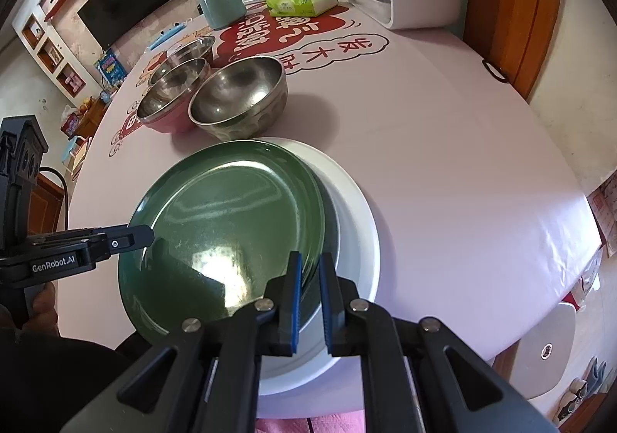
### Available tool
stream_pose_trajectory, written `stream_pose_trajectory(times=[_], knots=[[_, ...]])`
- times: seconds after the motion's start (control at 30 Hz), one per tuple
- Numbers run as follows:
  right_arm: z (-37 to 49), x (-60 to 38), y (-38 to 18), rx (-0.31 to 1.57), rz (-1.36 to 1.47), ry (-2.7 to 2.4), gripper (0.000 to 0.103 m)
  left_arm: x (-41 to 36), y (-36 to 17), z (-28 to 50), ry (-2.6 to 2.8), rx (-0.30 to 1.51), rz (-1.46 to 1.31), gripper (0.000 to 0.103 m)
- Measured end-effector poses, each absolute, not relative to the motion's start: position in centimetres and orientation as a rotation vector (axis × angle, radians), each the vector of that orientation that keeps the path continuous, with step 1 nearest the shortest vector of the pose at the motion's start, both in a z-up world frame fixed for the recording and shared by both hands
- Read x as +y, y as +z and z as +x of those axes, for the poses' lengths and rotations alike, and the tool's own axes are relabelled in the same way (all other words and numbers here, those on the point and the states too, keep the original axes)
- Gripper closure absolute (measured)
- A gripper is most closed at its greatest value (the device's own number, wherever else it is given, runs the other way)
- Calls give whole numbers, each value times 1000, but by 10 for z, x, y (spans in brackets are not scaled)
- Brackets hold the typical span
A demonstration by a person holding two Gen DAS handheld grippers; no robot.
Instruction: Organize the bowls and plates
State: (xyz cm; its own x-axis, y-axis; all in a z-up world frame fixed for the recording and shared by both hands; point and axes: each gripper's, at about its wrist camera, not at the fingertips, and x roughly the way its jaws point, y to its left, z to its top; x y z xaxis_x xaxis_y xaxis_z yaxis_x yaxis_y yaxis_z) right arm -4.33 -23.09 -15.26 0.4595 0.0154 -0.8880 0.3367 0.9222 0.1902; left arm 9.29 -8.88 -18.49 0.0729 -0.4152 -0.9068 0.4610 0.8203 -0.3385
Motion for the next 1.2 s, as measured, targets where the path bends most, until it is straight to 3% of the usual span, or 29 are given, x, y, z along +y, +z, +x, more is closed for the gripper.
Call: stream_pose_trajectory(times=[0.83, 0.9, 0.97, 1.07, 1.2], knots=[[-66, -199, -136, 974, 402, -326, 94, -62, -143, 80, -751, 1203, 129, 72], [-68, -195, -135, 962, 412, -342, 89, -56, -140, 81, -771, 1201, 133, 72], [-72, -189, -134, 951, 422, -357, 74, -48, -138, 82, -777, 1205, 151, 72], [-76, -179, -132, 933, 427, -388, 62, -33, -131, 85, -771, 1193, 167, 71], [-77, -172, -130, 927, 439, -431, 52, -12, -119, 90, -740, 1165, 194, 54]])
